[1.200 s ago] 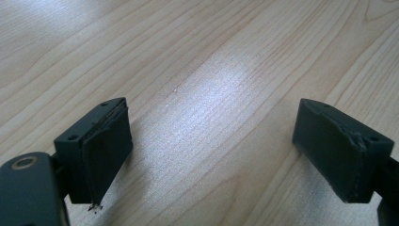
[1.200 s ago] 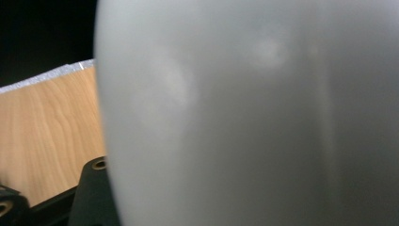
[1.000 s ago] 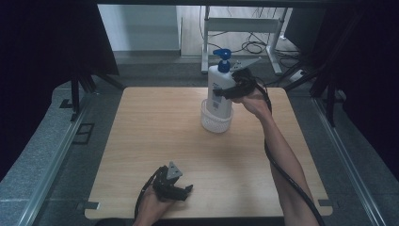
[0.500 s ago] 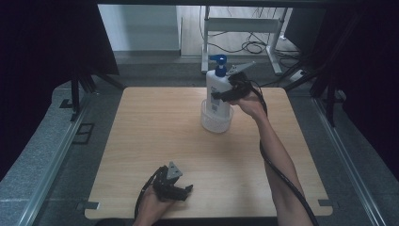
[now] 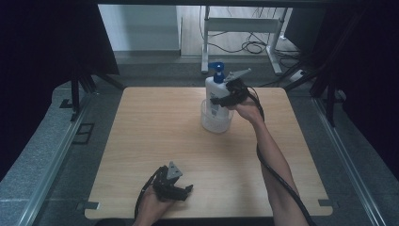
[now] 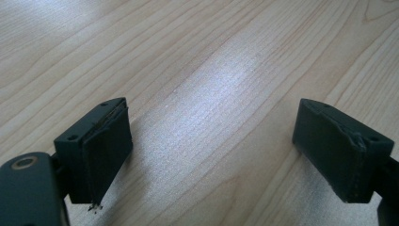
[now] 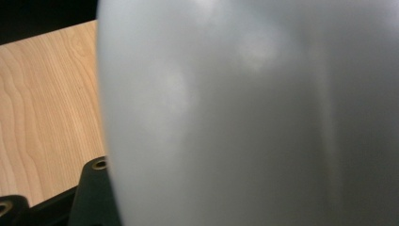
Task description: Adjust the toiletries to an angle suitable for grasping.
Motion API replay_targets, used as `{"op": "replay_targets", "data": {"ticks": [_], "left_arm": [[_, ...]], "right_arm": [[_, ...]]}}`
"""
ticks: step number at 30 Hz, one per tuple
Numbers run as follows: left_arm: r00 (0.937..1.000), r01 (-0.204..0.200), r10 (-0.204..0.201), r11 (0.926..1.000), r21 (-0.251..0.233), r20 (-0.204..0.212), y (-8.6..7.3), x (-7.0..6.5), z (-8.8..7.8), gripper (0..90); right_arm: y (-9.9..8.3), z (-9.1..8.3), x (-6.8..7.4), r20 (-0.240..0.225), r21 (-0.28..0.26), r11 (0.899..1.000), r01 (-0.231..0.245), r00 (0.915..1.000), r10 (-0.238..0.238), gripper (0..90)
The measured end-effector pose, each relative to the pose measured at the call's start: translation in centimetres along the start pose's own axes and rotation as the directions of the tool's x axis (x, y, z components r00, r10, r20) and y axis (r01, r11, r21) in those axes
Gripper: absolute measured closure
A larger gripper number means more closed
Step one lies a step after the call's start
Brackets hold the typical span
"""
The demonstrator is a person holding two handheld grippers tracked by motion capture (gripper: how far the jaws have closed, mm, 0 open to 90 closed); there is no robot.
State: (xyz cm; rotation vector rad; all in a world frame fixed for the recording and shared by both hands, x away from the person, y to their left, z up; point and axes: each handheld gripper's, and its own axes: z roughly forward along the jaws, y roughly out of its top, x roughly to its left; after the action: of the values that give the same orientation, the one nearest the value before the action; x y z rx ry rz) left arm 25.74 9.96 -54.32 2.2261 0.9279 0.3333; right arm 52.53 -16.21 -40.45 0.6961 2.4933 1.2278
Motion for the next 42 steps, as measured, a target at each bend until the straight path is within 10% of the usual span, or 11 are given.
{"op": "replay_targets", "data": {"ticks": [36, 42], "left_arm": [[1.0000, 0.002, -0.002, 1.0000, -0.001, 0.001, 0.0, 0.0, 0.0, 11.6], [1.0000, 0.001, -0.001, 1.0000, 0.000, 0.000, 0.0, 0.0, 0.0, 11.6]], "right_arm": [[-2.4, 2.1, 0.1, -0.015, -0.005, 0.999, -0.031, 0.9994, 0.031, 36.0], [-1.6, 0.9, -0.1, -0.014, -0.084, 0.994, -0.065, 0.9978, 0.064, 32.5]]}}
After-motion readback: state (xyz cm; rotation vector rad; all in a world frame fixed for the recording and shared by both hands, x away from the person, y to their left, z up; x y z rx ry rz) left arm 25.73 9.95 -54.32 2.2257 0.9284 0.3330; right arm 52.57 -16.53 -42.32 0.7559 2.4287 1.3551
